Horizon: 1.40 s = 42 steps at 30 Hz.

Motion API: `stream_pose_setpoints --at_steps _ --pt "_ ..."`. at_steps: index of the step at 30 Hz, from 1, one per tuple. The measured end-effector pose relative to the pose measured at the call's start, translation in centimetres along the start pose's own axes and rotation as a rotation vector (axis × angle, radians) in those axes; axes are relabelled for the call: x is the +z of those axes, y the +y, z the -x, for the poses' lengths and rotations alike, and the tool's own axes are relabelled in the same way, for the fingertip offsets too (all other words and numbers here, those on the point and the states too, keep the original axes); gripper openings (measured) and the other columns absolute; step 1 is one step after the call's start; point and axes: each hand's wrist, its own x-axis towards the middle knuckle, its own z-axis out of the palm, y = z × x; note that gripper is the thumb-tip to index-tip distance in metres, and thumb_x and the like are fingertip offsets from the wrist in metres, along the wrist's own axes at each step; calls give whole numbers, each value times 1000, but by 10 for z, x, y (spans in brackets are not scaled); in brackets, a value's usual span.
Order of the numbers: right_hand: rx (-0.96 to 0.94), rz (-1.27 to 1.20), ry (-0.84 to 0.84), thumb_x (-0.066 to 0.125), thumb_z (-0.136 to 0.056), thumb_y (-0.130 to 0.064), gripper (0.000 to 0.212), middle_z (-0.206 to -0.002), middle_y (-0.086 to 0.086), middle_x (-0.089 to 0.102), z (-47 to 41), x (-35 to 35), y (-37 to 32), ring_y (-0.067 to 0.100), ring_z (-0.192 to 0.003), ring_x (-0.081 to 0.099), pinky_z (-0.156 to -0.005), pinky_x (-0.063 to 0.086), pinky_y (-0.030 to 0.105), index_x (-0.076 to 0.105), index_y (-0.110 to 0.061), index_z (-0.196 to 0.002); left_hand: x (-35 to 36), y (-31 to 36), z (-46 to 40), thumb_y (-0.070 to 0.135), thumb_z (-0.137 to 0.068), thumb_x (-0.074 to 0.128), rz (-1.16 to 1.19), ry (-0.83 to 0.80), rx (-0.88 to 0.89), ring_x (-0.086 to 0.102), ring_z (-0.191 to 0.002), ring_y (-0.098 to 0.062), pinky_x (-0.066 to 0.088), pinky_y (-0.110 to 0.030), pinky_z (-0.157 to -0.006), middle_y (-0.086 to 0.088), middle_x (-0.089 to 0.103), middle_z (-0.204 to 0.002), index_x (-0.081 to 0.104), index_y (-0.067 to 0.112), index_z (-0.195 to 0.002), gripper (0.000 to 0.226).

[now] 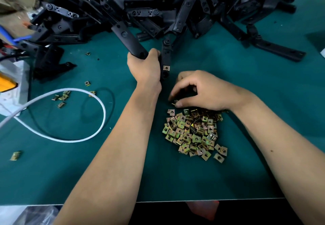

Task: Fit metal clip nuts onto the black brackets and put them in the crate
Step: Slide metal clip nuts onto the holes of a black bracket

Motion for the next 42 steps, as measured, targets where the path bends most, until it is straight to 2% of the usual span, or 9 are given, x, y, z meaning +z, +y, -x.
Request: stream_pose_setpoints --at_steps 6,10,14,17,23,27,30,37,42 --pt "19 42 136 82 -86 -17 12 -84 -14 68 0 4 1 -3 -79 62 -72 42 13 72 -22 -91 1 2 5 0 -80 68 -12 -44 -21 46 -62 -17 44 -29 -54 0 48 -70 44 16 -80 29" --pt "103 -168 416 74 -93 -11 18 -88 -8 70 -2 4 11 8 -79 65 -77 53 22 71 -24 -105 4 2 9 -2 -84 64 5 -126 -100 46 -53 -14 41 -26 -50 2 46 -63 41 17 -75 31" --pt "166 -449 601 69 -96 -11 9 -71 -5 69 -3 3 17 11 -60 61 -53 49 23 75 -18 -97 5 2 13 0 -84 64 -27 -168 -126 42 -57 -18 37 -28 -49 -1 43 -65 39 18 -73 33" --pt "190 -657 682 73 -94 -9 3 -70 3 72 -2 2 16 15 -59 65 -52 51 23 75 -9 -96 6 3 13 -1 -86 63 -11 -202 -161 39 -50 -14 34 -24 -46 3 41 -58 37 19 -69 37" --pt "207 -991 662 69 -95 0 3 -84 14 76 -2 1 8 26 -75 76 -67 60 25 70 -3 -94 3 6 15 2 -92 62 69 -319 -319 39 -52 -14 33 -23 -45 0 42 -64 44 18 -79 27" --pt "230 -819 695 76 -92 -11 7 -75 -4 69 -1 0 8 8 -68 62 -58 53 23 75 -17 -88 3 9 14 5 -97 60 161 -371 -451 38 -40 -10 33 -17 -37 -2 40 -67 49 9 -110 18" --pt "211 -887 700 75 -92 -11 7 -72 -1 68 0 -1 6 10 -64 56 -54 49 24 75 -17 -89 3 10 13 9 -100 58 204 -397 -501 38 -39 -8 34 -17 -35 -2 43 -74 46 9 -114 18" --pt "125 -999 703 67 -93 7 15 -86 11 76 -2 4 0 18 -74 71 -68 58 25 74 -4 -100 5 6 21 2 -92 63 62 -360 -332 43 -47 -11 37 -23 -45 1 45 -60 45 18 -78 28" --pt "141 -934 772 73 -90 5 13 -82 11 76 -3 5 0 20 -70 74 -66 60 26 72 -3 -100 7 4 23 0 -89 64 51 -373 -283 49 -49 -14 41 -23 -45 0 51 -59 45 16 -74 29"
